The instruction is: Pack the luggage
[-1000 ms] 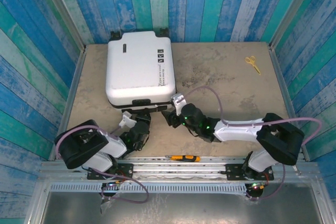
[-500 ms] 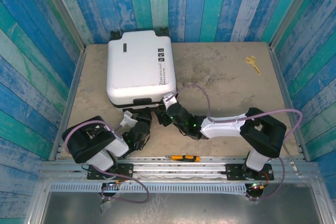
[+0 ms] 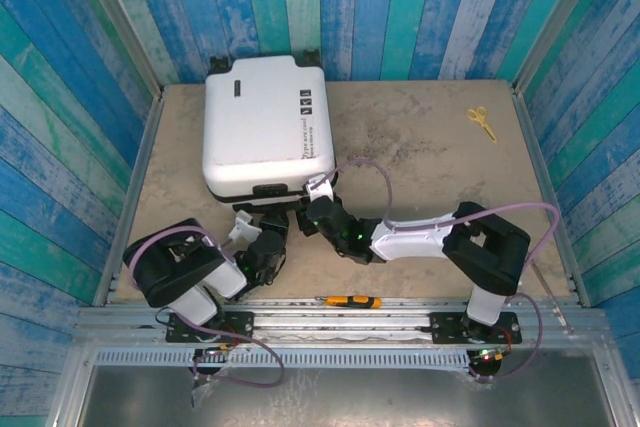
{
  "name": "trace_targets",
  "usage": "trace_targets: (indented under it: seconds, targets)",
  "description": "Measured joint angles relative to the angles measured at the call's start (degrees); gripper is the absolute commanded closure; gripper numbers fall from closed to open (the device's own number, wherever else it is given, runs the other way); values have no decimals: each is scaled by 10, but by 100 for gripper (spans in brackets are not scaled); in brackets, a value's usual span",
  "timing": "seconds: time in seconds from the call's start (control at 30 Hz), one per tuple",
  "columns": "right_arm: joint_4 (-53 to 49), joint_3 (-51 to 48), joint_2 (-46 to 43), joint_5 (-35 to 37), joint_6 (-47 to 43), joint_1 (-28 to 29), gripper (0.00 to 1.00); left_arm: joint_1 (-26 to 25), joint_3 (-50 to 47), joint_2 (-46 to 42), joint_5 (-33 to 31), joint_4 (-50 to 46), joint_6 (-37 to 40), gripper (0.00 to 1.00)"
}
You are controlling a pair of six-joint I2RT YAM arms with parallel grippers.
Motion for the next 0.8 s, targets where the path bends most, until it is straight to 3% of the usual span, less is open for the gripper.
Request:
trace_targets:
  seconds: [0.07, 0.13, 0.23, 0.47, 0.8]
  targets:
    - [-2, 9, 11, 17, 9, 0, 63, 1, 1, 8, -2, 7, 0, 100]
    - [-6, 19, 25, 31, 20, 0, 80, 2, 2, 18, -5, 18, 0, 100]
    - [1, 29, 42, 37, 23, 3, 99, 2, 3, 36, -6, 37, -1, 100]
    - [23, 8, 30, 0, -14, -3, 100, 2, 2, 48, -3, 57, -2, 100]
    - [20, -92, -81, -211, -110, -105, 100, -13, 4, -72, 40, -102, -5, 100]
